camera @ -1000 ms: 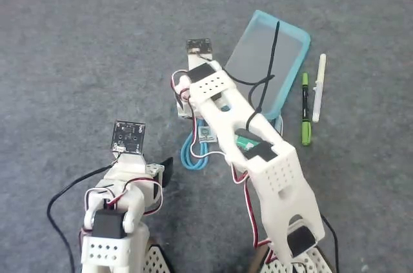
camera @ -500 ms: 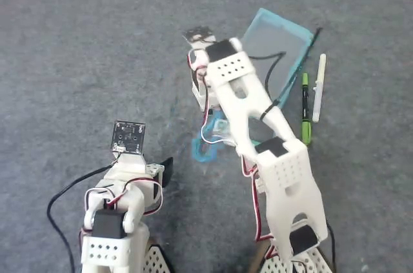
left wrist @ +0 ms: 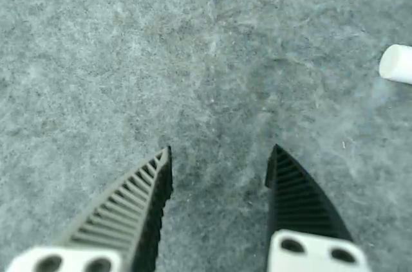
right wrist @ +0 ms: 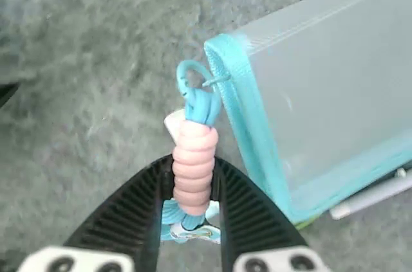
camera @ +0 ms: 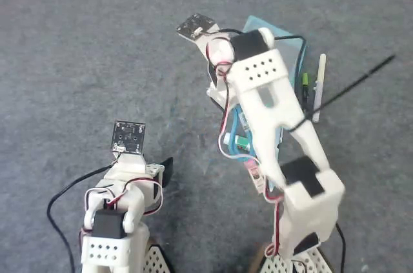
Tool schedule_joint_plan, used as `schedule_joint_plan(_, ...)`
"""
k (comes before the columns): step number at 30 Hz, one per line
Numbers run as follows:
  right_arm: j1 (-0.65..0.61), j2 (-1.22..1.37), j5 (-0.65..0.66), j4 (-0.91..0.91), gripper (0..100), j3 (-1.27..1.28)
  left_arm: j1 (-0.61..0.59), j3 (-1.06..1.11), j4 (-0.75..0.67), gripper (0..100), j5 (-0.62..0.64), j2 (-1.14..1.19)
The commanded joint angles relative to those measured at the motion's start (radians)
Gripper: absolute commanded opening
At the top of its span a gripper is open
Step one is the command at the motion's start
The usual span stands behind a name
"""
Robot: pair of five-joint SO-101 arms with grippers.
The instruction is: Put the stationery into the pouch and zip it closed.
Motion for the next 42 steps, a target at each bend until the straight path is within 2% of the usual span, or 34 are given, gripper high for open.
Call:
schedule_joint_plan(1, 0.010, -0.176, 0.023, 0.044, 0.6, 0.077, 0.006, -0.007, 0.008, 23, 0.011, -0.014)
schedule_joint_plan(6, 0.016, -0.361, 0.074, 0.033, 0.6, 0.241, 0.020, -0.007, 0.009, 23, 0.009, -0.017)
schedule_joint_plan(11, 0.007, -0.588, 0.078, -0.127, 0.6, 0.439, 0.031, -0.007, -0.051, 23, -0.009, -0.018)
schedule_joint_plan(13, -0.007, -0.653, 0.074, -0.191, 0.6, 0.537, -0.041, -0.021, -0.153, 23, -0.124, -0.018)
schedule_joint_plan(16, -0.025, -0.717, 0.060, -0.272, 0.6, 0.671, -0.196, -0.047, -0.364, 23, -0.402, -0.018)
schedule_joint_plan(17, -0.028, -0.734, 0.046, -0.294, 0.6, 0.706, -0.199, -0.053, -0.417, 23, -0.430, -0.017)
schedule_joint_plan(20, -0.033, -0.782, 0.020, -0.332, 0.6, 0.767, -0.203, -0.120, -0.454, 23, -0.397, -0.011)
schedule_joint_plan(24, -0.077, -0.871, -0.038, -0.351, 0.6, 0.807, -0.172, -0.335, -0.347, 23, -0.272, 0.086)
schedule_joint_plan(28, -0.134, -0.978, -0.074, -0.398, 0.6, 0.881, 0.031, -0.549, -0.250, 23, -0.258, 0.362)
schedule_joint_plan(32, -0.139, -1.099, -0.066, -0.450, 0.6, 0.985, 0.215, -0.691, -0.203, 31, -0.193, 0.586)
schedule_joint_plan(36, -0.091, -1.158, -0.044, -0.450, 0.6, 1.037, 0.256, -0.676, -0.199, 31, -0.189, 0.572)
schedule_joint_plan(42, -0.084, -1.165, -0.040, -0.440, 0.6, 1.037, 0.256, -0.570, -0.284, 31, -0.189, 0.497)
